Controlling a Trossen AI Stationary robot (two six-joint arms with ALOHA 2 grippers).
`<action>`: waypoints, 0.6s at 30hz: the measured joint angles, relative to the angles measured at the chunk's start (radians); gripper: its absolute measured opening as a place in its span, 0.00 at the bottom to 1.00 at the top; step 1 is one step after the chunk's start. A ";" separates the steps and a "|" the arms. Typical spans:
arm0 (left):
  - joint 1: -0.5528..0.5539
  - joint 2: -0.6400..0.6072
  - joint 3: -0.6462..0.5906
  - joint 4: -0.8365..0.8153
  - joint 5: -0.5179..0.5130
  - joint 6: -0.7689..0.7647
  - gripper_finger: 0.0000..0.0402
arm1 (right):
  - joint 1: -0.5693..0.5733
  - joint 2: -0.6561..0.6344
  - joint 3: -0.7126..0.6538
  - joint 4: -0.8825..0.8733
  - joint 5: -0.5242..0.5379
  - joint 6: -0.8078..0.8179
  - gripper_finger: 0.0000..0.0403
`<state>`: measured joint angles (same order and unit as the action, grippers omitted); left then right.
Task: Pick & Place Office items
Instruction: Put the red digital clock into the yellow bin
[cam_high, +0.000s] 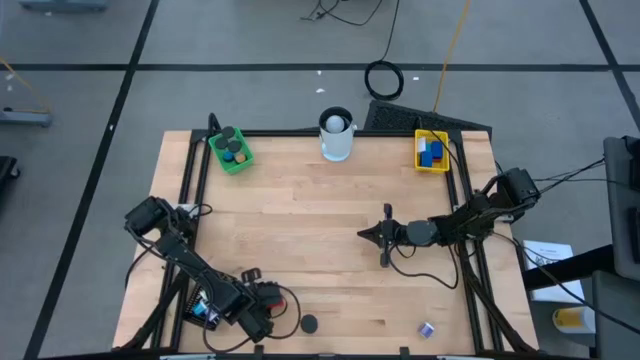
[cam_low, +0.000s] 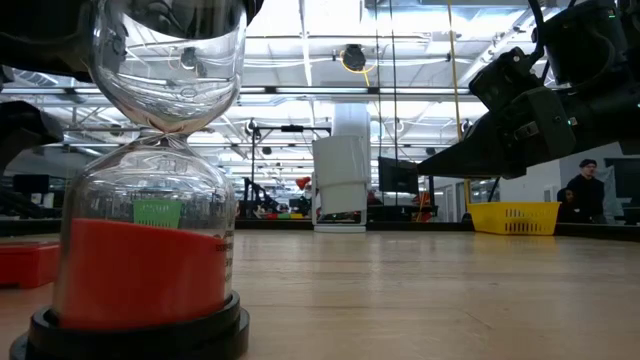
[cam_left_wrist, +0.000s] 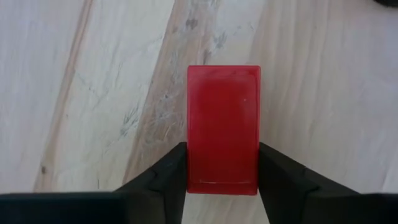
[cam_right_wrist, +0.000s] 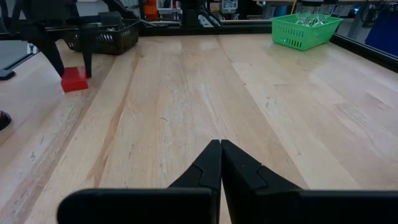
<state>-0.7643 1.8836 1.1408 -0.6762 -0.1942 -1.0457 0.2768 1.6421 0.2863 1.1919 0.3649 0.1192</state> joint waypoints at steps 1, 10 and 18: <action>0.000 0.000 0.000 0.000 0.000 0.014 0.40 | 0.000 0.000 0.000 0.000 0.000 0.000 0.00; 0.024 -0.033 -0.005 -0.050 -0.016 0.121 0.42 | 0.000 0.000 0.000 0.000 0.000 0.000 0.00; 0.140 -0.174 -0.004 -0.136 -0.184 0.311 0.40 | 0.000 0.000 0.000 0.000 0.000 0.007 0.00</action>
<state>-0.6247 1.7100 1.1369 -0.8117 -0.3785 -0.7351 0.2768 1.6421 0.2863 1.1919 0.3645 0.1265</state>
